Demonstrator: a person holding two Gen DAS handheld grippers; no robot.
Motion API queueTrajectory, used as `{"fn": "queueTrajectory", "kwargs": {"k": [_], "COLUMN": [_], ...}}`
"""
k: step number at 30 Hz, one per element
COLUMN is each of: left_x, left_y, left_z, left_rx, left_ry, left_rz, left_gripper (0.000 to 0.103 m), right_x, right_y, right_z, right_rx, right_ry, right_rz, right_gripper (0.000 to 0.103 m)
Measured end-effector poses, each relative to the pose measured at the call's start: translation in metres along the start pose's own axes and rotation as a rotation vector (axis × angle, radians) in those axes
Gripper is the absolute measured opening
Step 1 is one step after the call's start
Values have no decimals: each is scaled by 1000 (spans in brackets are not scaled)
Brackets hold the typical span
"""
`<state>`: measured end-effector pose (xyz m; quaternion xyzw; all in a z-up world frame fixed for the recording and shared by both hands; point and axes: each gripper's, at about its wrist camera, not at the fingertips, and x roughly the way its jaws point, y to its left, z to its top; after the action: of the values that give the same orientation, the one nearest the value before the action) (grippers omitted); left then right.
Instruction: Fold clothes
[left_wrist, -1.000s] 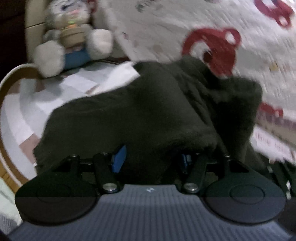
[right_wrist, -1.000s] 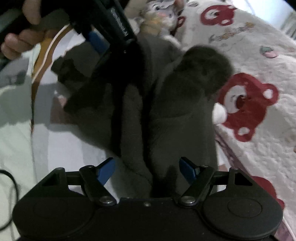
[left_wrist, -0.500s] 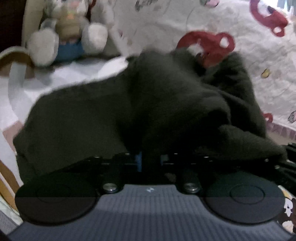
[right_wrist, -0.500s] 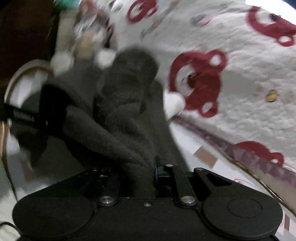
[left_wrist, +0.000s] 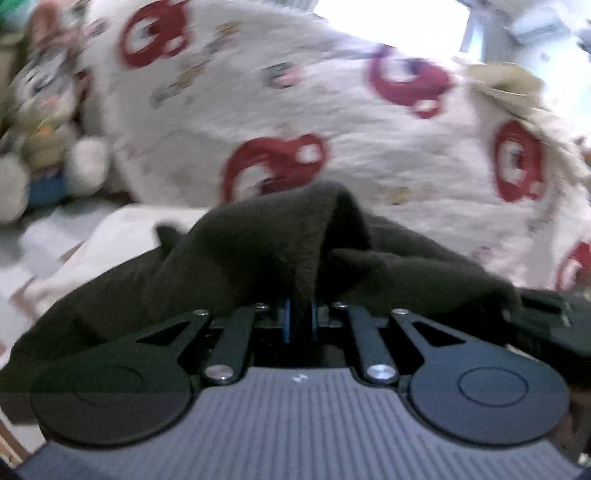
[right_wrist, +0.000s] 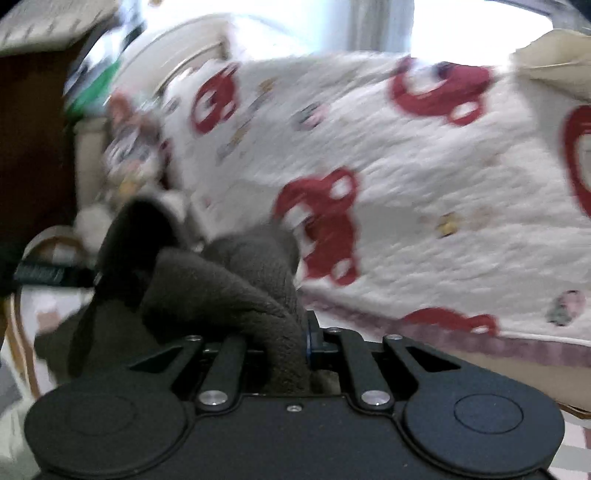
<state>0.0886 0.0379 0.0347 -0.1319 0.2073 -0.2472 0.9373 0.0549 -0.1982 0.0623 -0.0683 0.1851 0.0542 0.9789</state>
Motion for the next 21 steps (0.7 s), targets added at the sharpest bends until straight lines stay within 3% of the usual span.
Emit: {"fn": "queueTrajectory", "kwargs": {"k": [2, 5, 7, 9, 11, 16, 18, 21], "left_x": [-12, -8, 10, 35, 54, 64, 63, 68], "left_y": [-32, -66, -84, -96, -102, -67, -42, -16], "left_z": [9, 7, -5, -21, -38, -54, -56, -63], "left_rx": [4, -37, -111, -182, -191, -219, -262, -276], "left_ry": [-30, 11, 109, 254, 369, 417, 412, 426], "left_rz": [-110, -243, -336, -390, -374, -224, -168, -70], "left_gripper": [9, 9, 9, 10, 11, 13, 17, 22], "right_x": [-26, -64, -86, -88, -72, -29, -26, -29], "right_y": [-19, -42, -56, -71, -96, -147, -158, -157], "right_z": [15, 24, 26, 21, 10, -43, -52, -46], "right_rx": [16, -7, -35, -111, -131, -81, -40, 49], "right_ry": [-54, -101, -110, -40, 105, 470, 509, 476], "right_rz": [-41, -138, -208, -273, -264, -359, -382, -314], "right_gripper": [11, 11, 11, 11, 12, 19, 26, 36]}}
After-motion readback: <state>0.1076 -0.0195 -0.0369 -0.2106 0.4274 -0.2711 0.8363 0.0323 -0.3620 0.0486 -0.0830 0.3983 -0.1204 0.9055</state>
